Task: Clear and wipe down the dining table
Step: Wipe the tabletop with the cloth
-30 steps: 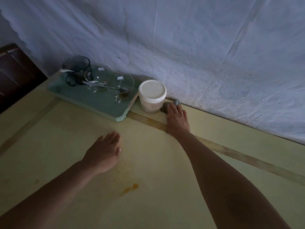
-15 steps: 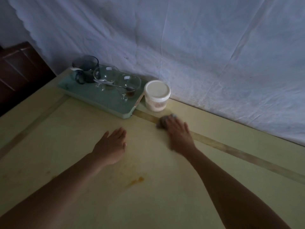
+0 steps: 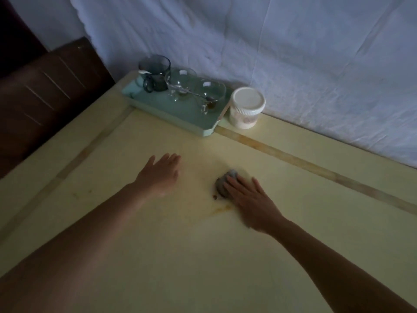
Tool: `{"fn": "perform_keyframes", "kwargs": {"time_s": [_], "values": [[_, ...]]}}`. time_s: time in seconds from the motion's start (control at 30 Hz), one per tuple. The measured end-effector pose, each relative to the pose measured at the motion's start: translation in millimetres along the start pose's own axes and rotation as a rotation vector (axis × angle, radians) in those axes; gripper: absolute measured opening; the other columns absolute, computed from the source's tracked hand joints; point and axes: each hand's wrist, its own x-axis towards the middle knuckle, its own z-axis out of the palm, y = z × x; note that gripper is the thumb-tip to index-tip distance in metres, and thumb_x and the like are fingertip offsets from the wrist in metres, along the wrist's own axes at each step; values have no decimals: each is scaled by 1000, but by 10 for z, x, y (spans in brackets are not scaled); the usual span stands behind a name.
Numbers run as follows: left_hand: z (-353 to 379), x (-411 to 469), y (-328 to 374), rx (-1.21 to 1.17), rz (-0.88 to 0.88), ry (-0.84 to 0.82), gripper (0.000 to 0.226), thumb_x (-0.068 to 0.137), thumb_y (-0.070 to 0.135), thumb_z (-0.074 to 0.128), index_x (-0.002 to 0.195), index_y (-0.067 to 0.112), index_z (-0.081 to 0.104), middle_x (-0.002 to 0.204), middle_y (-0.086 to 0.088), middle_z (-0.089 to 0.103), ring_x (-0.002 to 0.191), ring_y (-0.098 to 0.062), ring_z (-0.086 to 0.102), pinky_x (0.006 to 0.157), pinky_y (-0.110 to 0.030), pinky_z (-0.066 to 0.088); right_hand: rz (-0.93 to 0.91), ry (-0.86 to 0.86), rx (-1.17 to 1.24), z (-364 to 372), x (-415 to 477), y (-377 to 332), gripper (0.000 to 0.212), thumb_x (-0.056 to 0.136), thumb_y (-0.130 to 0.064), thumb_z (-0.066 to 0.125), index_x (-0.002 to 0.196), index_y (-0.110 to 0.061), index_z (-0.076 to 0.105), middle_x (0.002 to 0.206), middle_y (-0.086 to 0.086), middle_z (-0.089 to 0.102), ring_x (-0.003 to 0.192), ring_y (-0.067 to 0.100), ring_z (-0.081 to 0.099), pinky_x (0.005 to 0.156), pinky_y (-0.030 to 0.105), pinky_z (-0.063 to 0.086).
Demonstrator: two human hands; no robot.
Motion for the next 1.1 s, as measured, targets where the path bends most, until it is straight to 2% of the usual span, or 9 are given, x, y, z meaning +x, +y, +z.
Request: {"fn": "perform_keyframes", "kwargs": {"time_s": [0.1, 0.23, 0.33, 0.47, 0.6, 0.8, 0.93, 1.0, 1.1], "values": [[115, -184, -474, -39, -124, -28, 54, 102, 30, 16, 151, 15, 0, 160, 1, -2, 148, -14, 1, 119, -39, 2, 442, 25, -16, -181, 145, 201, 89, 82, -7, 55, 150, -20, -1, 157, -1, -14, 146, 23, -11, 116, 47, -3], [188, -106, -699, -106, -182, -46, 53, 102, 30, 16, 151, 15, 2, 160, -1, -1, 148, -15, 2, 119, -39, 2, 796, 145, 140, -188, 811, 16, 68, 87, -4, 38, 149, -15, 10, 159, 5, 2, 146, 28, -3, 117, 49, 0], [231, 26, -692, -93, -164, -37, 53, 102, 28, 17, 151, 11, 8, 160, -4, 3, 147, -16, 8, 119, -40, 5, 637, 186, 113, -32, 1304, -448, 70, 83, -1, 39, 148, -12, 13, 158, 9, 9, 145, 32, -1, 118, 47, 6], [154, 40, -654, -11, -174, -45, 50, 100, 22, 19, 150, 13, 14, 159, -5, 10, 146, -17, 17, 118, -42, 8, 181, 47, 76, 135, 1523, -1162, 68, 88, -7, 37, 149, -15, 7, 159, 3, 3, 146, 27, -5, 117, 44, -1], [130, -12, -595, 50, -162, -26, 48, 100, 19, 20, 148, 10, 16, 159, -5, 13, 145, -15, 18, 117, -44, 9, -130, -66, -32, 44, 1425, -888, 72, 88, -11, 39, 150, -25, 4, 159, -8, -2, 147, 16, -5, 116, 44, 1], [178, -53, -645, -14, -155, -32, 51, 101, 22, 18, 150, 9, 11, 160, -4, 8, 147, -14, 10, 119, -41, 4, 415, -36, -4, -290, 703, 198, 98, 77, 0, 60, 149, -26, -1, 159, -4, -8, 146, 17, -9, 116, 51, 3], [193, -32, -650, -2, -136, -28, 52, 101, 21, 19, 150, 7, 11, 159, -6, 9, 147, -16, 11, 119, -42, 5, 698, 125, 88, -201, 408, 152, 63, 94, -10, 40, 149, -18, 13, 160, 1, 3, 147, 19, -4, 117, 49, 2], [192, -46, -648, 10, -117, -19, 51, 100, 19, 21, 149, 5, 13, 159, -7, 10, 146, -17, 12, 118, -43, 7, 711, 128, 119, -100, 427, -237, 58, 95, -11, 34, 149, -19, 13, 160, 1, 3, 147, 21, -5, 116, 48, 0], [155, -92, -681, 18, -89, -76, 49, 100, 16, 22, 147, 3, 17, 159, -9, 9, 147, -20, 10, 116, -48, 9, 499, 51, 114, 123, 427, -1118, 64, 92, -9, 29, 150, -21, 5, 160, -1, -3, 146, 22, -9, 116, 46, -6]]}}
